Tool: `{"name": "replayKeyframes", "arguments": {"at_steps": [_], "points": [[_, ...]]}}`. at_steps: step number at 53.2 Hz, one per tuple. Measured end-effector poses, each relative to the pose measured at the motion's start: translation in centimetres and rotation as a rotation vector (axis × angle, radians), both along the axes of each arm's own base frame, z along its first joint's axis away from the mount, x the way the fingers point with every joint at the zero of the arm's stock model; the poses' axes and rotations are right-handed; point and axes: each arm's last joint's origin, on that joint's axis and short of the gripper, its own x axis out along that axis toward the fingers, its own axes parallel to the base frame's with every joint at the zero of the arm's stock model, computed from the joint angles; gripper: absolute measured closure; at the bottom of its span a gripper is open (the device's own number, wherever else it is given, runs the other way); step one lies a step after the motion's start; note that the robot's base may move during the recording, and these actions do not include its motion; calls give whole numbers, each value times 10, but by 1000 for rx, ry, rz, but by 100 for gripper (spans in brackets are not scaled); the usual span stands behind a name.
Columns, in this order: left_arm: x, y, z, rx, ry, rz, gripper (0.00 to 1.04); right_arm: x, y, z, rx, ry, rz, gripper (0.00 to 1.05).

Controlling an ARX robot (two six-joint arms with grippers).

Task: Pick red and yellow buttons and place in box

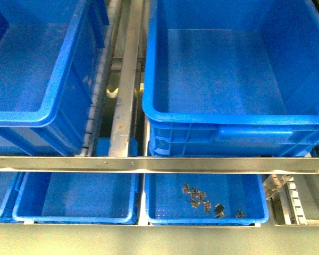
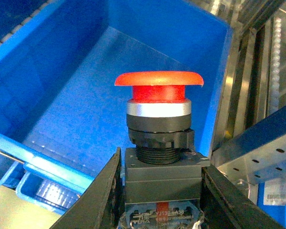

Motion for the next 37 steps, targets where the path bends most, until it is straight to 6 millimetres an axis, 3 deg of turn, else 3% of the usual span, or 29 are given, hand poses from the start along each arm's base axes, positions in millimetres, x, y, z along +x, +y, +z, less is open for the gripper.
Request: {"name": "replayKeyframes", "arguments": {"at_steps": [31, 37], "points": [[-11, 0, 0, 0, 0, 5, 102, 1, 13, -7, 5, 30, 28, 70], [-21, 0, -5, 0, 25, 5, 102, 5, 16, -11, 2, 44, 35, 70]]}}
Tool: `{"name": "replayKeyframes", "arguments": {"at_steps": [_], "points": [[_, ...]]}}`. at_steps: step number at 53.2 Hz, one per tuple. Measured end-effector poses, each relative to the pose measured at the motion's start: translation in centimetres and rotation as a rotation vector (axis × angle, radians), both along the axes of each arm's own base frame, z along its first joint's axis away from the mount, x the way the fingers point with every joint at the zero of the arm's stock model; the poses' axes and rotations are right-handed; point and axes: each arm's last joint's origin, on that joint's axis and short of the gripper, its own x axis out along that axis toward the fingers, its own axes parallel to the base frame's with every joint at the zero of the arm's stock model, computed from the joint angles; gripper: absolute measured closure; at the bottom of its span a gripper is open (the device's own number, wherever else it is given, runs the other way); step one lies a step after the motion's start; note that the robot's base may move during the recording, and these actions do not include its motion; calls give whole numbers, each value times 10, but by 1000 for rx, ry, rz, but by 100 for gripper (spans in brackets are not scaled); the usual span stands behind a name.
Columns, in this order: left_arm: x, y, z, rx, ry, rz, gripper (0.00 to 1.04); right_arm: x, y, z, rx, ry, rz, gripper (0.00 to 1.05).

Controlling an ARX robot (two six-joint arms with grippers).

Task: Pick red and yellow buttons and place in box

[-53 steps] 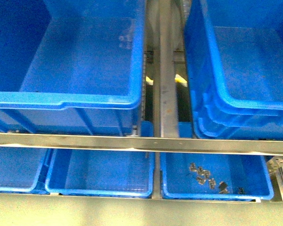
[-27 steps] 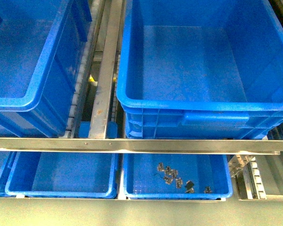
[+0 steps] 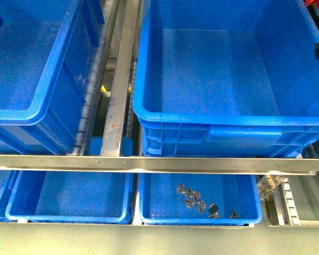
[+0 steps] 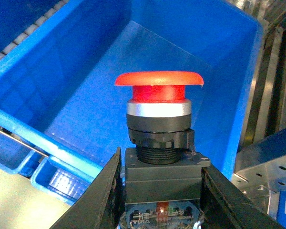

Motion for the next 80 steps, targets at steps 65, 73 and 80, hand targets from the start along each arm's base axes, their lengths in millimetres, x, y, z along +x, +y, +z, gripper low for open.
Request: {"name": "replayKeyframes", "arguments": {"at_steps": [65, 73, 80], "points": [[-1, 0, 0, 3, -8, 0, 8, 343, 19, -130, 215, 195, -509, 65], [-1, 0, 0, 3, -8, 0, 8, 344, 20, -126, 237, 161, -482, 37], [-1, 0, 0, 3, -8, 0, 8, 327, 12, -114, 253, 134, -464, 15]]}}
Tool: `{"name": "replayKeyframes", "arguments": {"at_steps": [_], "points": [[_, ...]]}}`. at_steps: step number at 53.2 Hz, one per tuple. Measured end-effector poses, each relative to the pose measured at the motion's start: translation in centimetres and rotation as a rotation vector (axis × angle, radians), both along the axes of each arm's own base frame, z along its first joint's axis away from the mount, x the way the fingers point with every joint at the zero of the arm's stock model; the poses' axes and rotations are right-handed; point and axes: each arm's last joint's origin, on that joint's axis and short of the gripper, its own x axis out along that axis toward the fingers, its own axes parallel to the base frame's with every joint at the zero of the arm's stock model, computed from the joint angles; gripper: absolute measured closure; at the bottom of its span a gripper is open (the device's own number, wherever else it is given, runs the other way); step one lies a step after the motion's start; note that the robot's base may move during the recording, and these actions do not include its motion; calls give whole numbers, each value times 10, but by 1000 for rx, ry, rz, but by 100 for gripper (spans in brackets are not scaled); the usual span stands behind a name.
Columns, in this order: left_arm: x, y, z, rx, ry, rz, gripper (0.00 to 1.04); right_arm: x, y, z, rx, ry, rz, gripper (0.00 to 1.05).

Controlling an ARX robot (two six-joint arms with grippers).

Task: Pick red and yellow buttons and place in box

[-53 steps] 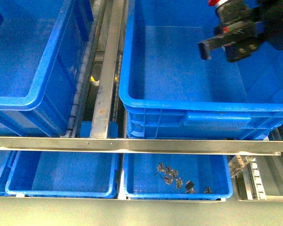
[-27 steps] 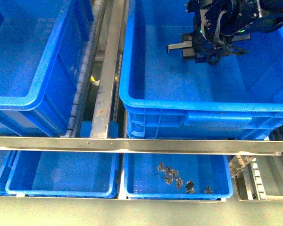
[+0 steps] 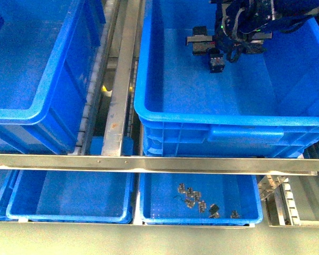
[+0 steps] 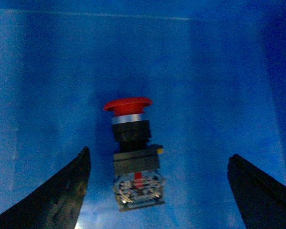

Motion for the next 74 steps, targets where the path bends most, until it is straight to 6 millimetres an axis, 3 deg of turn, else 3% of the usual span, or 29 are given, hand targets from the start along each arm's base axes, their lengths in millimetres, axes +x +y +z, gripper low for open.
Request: {"name": "replayKeyframes", "arguments": {"at_steps": [4, 18, 28, 34, 37, 40, 46, 53, 69, 74], "points": [[0, 0, 0, 0, 0, 0, 8, -14, -7, 12, 6, -37, 22, 5], [0, 0, 0, 0, 0, 0, 8, -104, -38, 65, 12, -134, 106, 7], [0, 0, 0, 0, 0, 0, 8, -201, -57, 85, 143, -84, 103, 7], [0, 0, 0, 0, 0, 0, 8, -271, -66, 96, 208, -26, -5, 7], [0, 0, 0, 0, 0, 0, 8, -290, -67, 102, 226, -31, -25, 7], [0, 0, 0, 0, 0, 0, 8, -296, -67, 108, 238, -73, -17, 7], [0, 0, 0, 0, 0, 0, 8, -305, -68, 101, 167, -374, 191, 26], [0, 0, 0, 0, 0, 0, 8, -328, -67, 97, 75, -537, 249, 49], [0, 0, 0, 0, 0, 0, 8, -362, -68, 88, 41, -550, 256, 101], [0, 0, 0, 0, 0, 0, 8, -370, -68, 87, 36, -557, 258, 101]]}}
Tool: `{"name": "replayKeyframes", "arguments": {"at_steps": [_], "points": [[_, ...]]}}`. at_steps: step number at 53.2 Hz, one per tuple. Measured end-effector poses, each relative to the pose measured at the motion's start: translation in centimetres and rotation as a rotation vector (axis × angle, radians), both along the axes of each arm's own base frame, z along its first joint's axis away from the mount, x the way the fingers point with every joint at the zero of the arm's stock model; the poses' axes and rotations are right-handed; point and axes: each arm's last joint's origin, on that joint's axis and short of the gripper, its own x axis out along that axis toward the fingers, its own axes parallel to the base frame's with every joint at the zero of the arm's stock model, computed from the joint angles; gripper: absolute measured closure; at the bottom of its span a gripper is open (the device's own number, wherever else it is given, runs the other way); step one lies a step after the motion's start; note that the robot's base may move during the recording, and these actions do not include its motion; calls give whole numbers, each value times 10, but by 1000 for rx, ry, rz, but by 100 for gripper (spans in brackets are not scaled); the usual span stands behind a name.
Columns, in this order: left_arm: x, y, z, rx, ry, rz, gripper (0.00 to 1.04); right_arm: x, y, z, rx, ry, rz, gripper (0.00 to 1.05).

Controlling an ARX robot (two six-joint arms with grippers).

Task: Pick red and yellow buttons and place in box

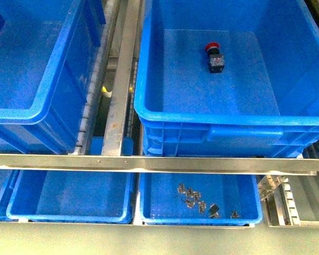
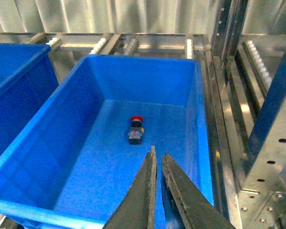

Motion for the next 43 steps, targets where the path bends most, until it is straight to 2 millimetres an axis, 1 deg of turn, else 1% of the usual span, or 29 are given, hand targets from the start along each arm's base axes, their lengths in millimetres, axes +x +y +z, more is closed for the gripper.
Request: {"name": "replayKeyframes", "arguments": {"at_steps": [5, 9, 13, 24, 43], "points": [[0, 0, 0, 0, 0, 0, 8, -7, 0, -3, 0, 6, 0, 101], [0, 0, 0, 0, 0, 0, 8, -12, 0, -8, 0, -10, 0, 101], [0, 0, 0, 0, 0, 0, 8, -17, 0, -13, 0, 9, 0, 101], [0, 0, 0, 0, 0, 0, 8, -27, 0, -7, 0, -14, 0, 101], [0, 0, 0, 0, 0, 0, 8, -41, 0, -3, 0, -28, 0, 101]]}}
